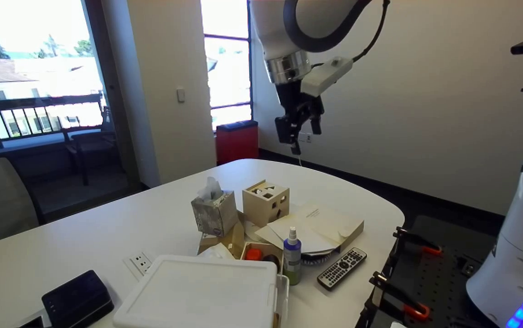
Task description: Close the book, remove the objects from the bowl and put them in the box
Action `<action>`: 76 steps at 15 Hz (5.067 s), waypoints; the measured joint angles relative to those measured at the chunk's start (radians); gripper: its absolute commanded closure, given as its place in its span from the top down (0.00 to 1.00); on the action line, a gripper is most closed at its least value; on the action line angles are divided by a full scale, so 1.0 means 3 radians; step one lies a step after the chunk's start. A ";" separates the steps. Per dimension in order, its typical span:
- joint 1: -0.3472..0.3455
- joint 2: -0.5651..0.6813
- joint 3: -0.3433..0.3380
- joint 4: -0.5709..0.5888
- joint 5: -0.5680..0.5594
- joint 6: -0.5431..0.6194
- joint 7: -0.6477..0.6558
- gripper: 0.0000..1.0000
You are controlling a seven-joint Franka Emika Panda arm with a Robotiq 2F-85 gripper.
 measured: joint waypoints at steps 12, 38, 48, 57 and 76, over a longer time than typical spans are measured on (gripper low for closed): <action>0.0665 0.2520 -0.0508 0.1243 -0.1367 0.0505 0.1848 1.00; 0.0795 0.3711 -0.1018 0.2114 -0.0642 0.0526 0.1880 1.00; 0.0797 0.3712 -0.1188 0.2115 -0.0587 0.0526 0.1881 1.00; 0.0797 0.3638 -0.1254 0.2106 -0.0544 0.0654 0.1882 1.00; 0.0783 0.3692 -0.1157 0.2165 -0.0125 0.0927 0.1665 1.00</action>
